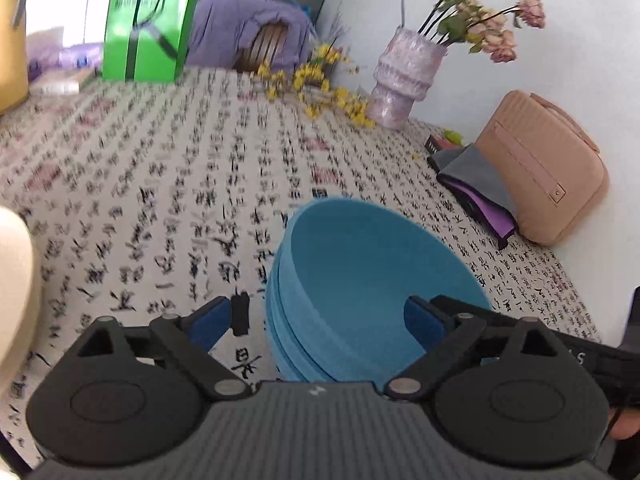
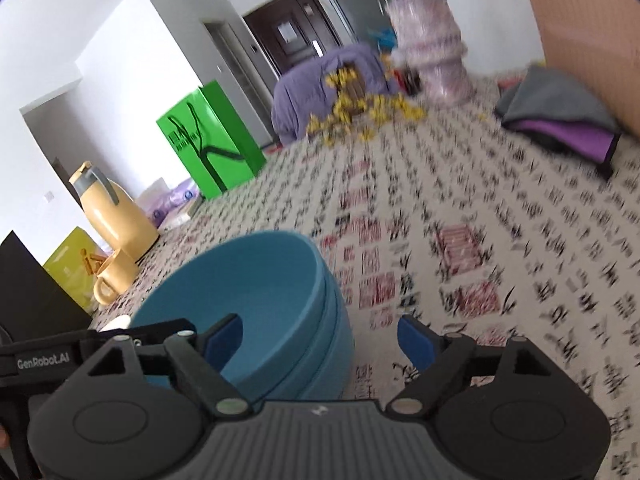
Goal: Organize plates and bowls
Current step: 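Close both grippers on the rim of the bowl stack and lift it, then carry the bowl stack with both grippers toward the cream plate stack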
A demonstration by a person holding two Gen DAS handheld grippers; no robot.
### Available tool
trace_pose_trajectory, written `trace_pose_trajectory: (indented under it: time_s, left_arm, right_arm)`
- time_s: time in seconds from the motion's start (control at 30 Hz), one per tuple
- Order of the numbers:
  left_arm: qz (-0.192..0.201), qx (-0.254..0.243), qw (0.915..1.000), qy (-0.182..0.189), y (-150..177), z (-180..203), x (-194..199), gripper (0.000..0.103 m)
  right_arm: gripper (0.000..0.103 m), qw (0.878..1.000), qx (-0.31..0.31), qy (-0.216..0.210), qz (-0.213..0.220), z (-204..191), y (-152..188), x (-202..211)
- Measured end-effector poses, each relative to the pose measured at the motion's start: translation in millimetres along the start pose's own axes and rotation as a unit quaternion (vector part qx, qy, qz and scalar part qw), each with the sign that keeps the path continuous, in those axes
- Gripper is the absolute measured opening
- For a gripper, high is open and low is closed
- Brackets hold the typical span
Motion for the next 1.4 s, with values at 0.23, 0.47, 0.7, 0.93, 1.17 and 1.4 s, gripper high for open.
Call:
trace_pose_trajectory:
  time_s: [0.23,0.47,0.7,0.93,1.17,1.4]
  left_arm:
    - [-0.039,0.046,0.9978,0.029,0,-19,-25,0.092]
    - [-0.071,0.085,0.9911,0.074,2,-33,-39,0.075]
    - [-0.075,0.108,0.9875,0.086,2,-40,-40,0.071]
    - [-0.074,0.129,0.9859,0.078,0,-42,-34,0.058]
    - [-0.069,0.141,0.9855,0.064,1,-48,-26,0.044]
    - [-0.036,0.149,0.9865,0.057,-8,-62,-1,0.036]
  right_arm:
    - [0.083,0.997,-0.052,-0.027,-0.047,11,1,-24]
    - [0.073,0.992,-0.085,-0.065,-0.071,16,1,-38]
    - [0.068,0.985,-0.118,-0.086,-0.089,22,3,-44]
    - [0.048,0.987,-0.122,-0.059,-0.091,25,3,-38]
    - [0.035,0.989,-0.116,-0.049,-0.072,18,-3,-30]
    - [0.034,0.991,-0.104,-0.044,-0.065,-7,-10,-31]
Point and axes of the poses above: each gripper's, at about its wrist camera, not at the fingertips, and x roughly against the way its jaws point, z to its right, y to its underside, the point moved 2 cm from there along -x, roughly the way its jaws point, and after that the axes turned 7 degrees about y, right-handed, at the moved point
